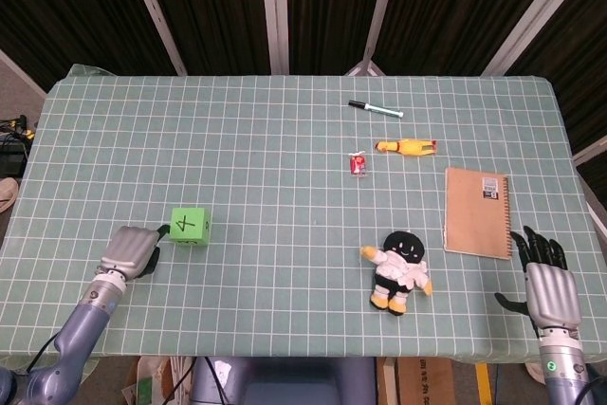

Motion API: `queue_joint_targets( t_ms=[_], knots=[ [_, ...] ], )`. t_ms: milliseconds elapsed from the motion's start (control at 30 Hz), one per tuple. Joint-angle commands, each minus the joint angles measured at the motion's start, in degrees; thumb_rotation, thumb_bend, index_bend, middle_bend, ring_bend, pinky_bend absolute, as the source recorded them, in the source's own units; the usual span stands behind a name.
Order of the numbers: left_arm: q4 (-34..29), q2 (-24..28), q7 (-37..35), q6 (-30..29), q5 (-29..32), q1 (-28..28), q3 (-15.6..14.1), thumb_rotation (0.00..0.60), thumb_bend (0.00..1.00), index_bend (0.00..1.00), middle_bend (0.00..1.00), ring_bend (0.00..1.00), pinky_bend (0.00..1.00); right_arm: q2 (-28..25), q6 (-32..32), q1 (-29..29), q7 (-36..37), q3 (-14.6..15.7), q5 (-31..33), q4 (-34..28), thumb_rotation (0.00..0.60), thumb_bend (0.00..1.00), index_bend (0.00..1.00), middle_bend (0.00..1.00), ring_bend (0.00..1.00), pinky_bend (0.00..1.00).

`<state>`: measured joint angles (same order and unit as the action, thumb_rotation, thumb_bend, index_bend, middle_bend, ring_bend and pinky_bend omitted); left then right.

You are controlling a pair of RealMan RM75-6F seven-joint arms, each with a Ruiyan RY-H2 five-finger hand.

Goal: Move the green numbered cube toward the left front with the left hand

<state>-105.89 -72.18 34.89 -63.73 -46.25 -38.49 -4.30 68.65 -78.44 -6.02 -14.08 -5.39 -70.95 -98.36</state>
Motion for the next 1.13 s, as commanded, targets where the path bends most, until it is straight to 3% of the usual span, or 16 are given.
queue_joint_targets(
  t_ms=[33,100,233,333,433,600,800,1133],
  knots=[
    [-3.48,4.06,0.61,1.98,1.51,0.11,-1.74,0.600,0.87,0.25,0.81,0.69,0.70,-0.14,0.01,0.03,0.30,-0.05,0.01,-0.12,0.600,0.15,0.11,0.01,0.05,0.02],
    [-7.08,8.13,-0.58,1.49,0.39,0.83,-2.31,0.600,0.84,0.25,0.78,0.66,0.68,-0.20,0.03,0.02,0.33,-0.04,-0.01,-0.11,0.600,0.15,0.11,0.01,0.05,0.02],
    [-13.05,16.08,-13.97,-7.78,-15.05,9.61,-3.97,0.600,0.71,0.26,0.65,0.51,0.58,-0.26,0.59,-0.13,-0.19,0.42,-0.18,-0.47,0.600,0.15,0.11,0.01,0.05,0.02],
    [-11.20,17.96,-23.22,-16.55,-26.90,17.11,-6.65,0.600,0.67,0.26,0.46,0.33,0.40,-0.49,0.60,-0.17,-0.43,0.69,-0.67,-0.78,0.600,0.15,0.11,0.01,0.05,0.03],
    [-4.34,15.15,-24.76,-26.53,-34.32,23.75,-7.77,0.600,0.65,0.26,0.30,0.16,0.23,-0.76,0.34,-0.15,0.00,0.78,-1.47,-0.81,0.600,0.15,0.11,0.01,0.05,0.03],
    [6.70,8.01,-29.50,-33.68,-37.63,28.42,-4.69,0.600,0.57,0.23,0.15,0.02,0.12,-1.33,-0.73,0.06,2.59,1.04,-4.38,-0.15,0.600,0.15,0.11,0.01,0.05,0.03],
    [14.89,5.03,-32.53,-36.67,-40.93,29.21,-1.68,0.600,0.47,0.21,0.10,0.00,0.09,-2.18,-2.53,0.26,7.28,1.53,-9.32,1.43,0.600,0.15,0.11,0.01,0.05,0.02],
    [16.85,5.62,-35.21,-36.38,-42.74,30.81,-0.47,0.600,0.46,0.21,0.11,0.00,0.09,-2.59,-4.66,0.58,10.32,2.17,-13.72,3.21,0.600,0.15,0.11,0.01,0.05,0.02]
  ],
)
